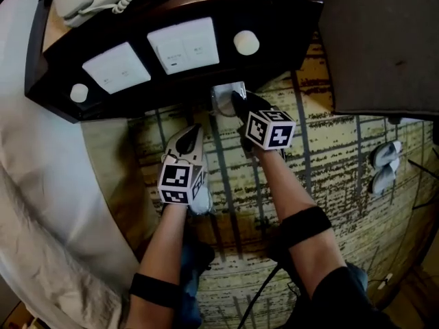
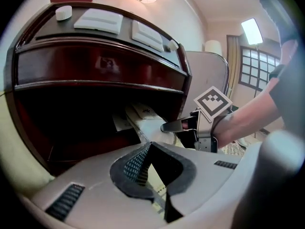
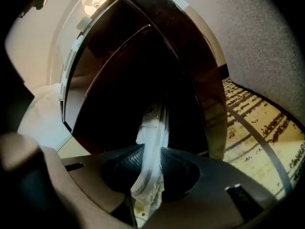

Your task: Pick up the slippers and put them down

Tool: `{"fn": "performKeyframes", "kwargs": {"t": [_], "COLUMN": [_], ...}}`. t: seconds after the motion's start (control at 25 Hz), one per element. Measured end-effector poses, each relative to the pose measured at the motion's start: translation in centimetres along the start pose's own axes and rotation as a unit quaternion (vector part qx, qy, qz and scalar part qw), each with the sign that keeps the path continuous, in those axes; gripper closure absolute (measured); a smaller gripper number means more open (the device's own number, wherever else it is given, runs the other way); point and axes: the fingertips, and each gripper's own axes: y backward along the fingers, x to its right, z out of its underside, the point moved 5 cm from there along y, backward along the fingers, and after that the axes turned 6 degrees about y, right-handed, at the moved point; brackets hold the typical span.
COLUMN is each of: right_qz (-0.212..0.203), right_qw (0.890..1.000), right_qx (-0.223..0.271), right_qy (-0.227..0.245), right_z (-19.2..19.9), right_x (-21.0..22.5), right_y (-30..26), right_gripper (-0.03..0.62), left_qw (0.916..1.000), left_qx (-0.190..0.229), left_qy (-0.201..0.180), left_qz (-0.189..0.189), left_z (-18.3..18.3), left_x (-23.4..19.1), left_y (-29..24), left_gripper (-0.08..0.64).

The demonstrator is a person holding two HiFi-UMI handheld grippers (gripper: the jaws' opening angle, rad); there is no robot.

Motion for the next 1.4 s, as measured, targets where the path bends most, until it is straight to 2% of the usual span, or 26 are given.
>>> {"fn": "performKeyframes", "kwargs": {"t": [0.36, 0.48, 0.64, 0.68, 0.76, 0.84, 1.0, 1.08, 1.24, 1.4], "right_qz": [0.049, 0.078, 0.132, 0.145, 0.163, 0.17, 0.162, 0.153, 0.128, 0.112], "right_qw": [0.999, 0.996, 0.989, 0.987, 0.983, 0.981, 0.979, 0.981, 0.984, 0.985], "right_qx": [0.014, 0.017, 0.021, 0.022, 0.023, 0.02, 0.007, -0.009, -0.04, -0.049], "right_qy": [0.007, 0.028, 0.063, 0.069, 0.076, 0.089, 0.119, 0.119, 0.116, 0.126], "right_z": [-1.9, -2.2, -2.8, -3.0, -3.2, -3.3, -3.4, -3.1, -3.5, -7.8], "right_x": [0.5, 0.6, 0.6, 0.5, 0.4, 0.2, -0.7, -1.6, -3.8, -7.3], "right_y": [-2.8, -2.9, -2.3, -2.1, -1.6, -1.3, -0.2, 1.4, 6.7, 14.5], "right_gripper": [0.468, 0.448, 0.398, 0.373, 0.27, 0.232, 0.229, 0.234, 0.3, 0.494], "left_qw": [0.9998, 0.9998, 0.9998, 0.9998, 0.9998, 0.9998, 0.9998, 0.9997, 0.9992, 0.9987], "left_qx": [0.009, 0.01, 0.013, 0.013, 0.014, 0.012, 0.008, -0.001, -0.023, -0.033], "left_qy": [0.007, 0.01, 0.011, 0.011, 0.01, 0.01, 0.013, 0.021, 0.031, 0.036], "left_qz": [-0.014, -0.014, -0.008, -0.009, -0.01, -0.008, -0.009, -0.01, -0.009, -0.017], "left_z": [0.1, 0.2, -0.4, -0.5, -0.6, -0.6, -1.3, -1.7, -4.4, -9.4], "left_x": [-2.1, -2.1, -1.6, -1.5, -1.2, -1.0, -0.6, -0.1, 2.2, 5.1], "left_y": [0.1, 0.1, 0.4, 0.5, 0.8, 1.1, 2.0, 3.2, 7.4, 13.1], "left_gripper": [0.559, 0.559, 0.559, 0.559, 0.559, 0.559, 0.559, 0.559, 0.559, 0.559]}}
